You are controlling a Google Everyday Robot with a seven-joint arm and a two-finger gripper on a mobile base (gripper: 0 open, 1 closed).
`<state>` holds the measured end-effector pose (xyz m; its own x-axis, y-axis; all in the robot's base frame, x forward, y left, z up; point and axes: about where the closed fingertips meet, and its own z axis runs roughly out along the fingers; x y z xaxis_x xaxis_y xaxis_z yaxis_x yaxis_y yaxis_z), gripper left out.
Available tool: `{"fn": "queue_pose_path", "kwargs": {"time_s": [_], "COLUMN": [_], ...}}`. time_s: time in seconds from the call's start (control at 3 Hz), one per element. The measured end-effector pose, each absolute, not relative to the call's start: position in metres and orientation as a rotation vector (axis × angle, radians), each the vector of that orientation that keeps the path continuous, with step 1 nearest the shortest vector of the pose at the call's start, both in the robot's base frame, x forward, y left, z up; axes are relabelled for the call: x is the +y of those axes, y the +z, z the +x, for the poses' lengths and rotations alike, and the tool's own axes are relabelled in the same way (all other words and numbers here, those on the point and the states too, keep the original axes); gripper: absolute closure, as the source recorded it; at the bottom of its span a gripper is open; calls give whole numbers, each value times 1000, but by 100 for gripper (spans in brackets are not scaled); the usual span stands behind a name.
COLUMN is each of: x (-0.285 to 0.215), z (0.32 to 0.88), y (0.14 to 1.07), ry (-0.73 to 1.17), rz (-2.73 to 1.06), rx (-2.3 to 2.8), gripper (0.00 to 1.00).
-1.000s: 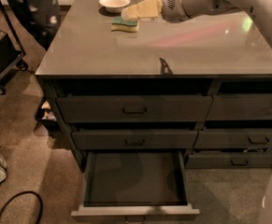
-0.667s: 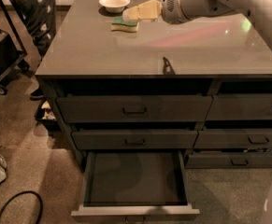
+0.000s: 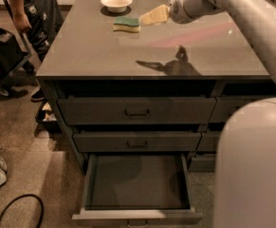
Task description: Place sponge into bottom drawer
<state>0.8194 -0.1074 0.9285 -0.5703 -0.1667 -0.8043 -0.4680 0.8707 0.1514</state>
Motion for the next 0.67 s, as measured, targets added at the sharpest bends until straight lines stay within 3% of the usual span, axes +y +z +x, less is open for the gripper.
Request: {"fn": "queue_pose_path", "kwargs": {"time_s": [0.67], "x": [-133], "z": [897], "y": [916], "ry": [243], "rz": [-434], "rx": [2112], "gripper": [0]}}
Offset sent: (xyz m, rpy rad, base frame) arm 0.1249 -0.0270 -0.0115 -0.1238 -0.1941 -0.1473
